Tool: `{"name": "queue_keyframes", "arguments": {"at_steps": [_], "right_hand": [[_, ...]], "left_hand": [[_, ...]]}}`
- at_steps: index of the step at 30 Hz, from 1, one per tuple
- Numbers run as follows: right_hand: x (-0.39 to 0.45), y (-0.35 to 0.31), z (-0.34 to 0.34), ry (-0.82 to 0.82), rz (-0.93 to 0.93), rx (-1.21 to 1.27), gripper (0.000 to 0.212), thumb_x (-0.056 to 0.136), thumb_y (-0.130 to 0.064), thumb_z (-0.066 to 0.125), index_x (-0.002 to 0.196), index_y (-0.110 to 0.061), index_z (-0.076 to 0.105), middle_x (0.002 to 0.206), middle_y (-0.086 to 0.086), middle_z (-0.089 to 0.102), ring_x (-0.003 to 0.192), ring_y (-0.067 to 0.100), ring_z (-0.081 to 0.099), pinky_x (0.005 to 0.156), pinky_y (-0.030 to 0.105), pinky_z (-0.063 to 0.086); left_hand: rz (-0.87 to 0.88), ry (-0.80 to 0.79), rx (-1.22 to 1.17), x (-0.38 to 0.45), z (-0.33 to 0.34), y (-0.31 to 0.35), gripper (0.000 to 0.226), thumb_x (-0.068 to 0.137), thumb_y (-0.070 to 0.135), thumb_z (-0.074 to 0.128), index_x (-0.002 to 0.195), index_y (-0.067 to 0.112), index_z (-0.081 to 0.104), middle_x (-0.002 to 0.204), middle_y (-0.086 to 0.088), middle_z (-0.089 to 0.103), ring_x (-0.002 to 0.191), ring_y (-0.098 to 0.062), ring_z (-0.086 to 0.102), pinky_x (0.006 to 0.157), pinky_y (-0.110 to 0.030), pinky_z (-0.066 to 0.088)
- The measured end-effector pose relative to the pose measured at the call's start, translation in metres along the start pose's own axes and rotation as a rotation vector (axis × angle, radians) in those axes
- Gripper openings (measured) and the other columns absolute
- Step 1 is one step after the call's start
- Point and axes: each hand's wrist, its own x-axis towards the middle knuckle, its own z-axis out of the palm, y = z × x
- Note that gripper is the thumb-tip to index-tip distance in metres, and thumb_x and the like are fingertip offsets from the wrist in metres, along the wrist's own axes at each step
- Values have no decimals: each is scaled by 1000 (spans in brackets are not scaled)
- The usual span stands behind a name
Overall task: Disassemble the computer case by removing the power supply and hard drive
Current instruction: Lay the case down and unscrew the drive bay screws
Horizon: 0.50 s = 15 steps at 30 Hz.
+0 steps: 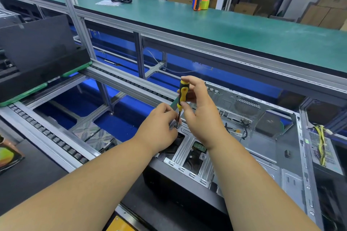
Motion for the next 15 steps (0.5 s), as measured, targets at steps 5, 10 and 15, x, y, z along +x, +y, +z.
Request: {"name": "queue_keyframes", "arguments": {"at_steps": [5,10,15], "right_hand": [[-1,1,0,37,-46,17,62,82,-13,75,126,-41,40,105,-12,60,100,9,58,86,17,45],[1,6,-2,85,2,13,58,87,-8,70,123,-40,38,101,-13,63,99,8,61,83,21,49],[1,2,-1,49,16,57,61,91,3,57,124,-45,39,123,-6,51,109,9,63,93,33,53]], "left_hand": [[-23,-28,3,0,-2,0,27,82,19,63,108,26,61,111,12,40,97,-13,46,72,-28,45],[-24,-1,-13,0,-1,1,23,80,16,64,100,28,62,106,13,41,98,-11,45,74,-27,44],[-13,3,-5,0,-1,0,26,79,17,64,103,27,64,105,13,41,100,-12,45,75,-28,44]]}}
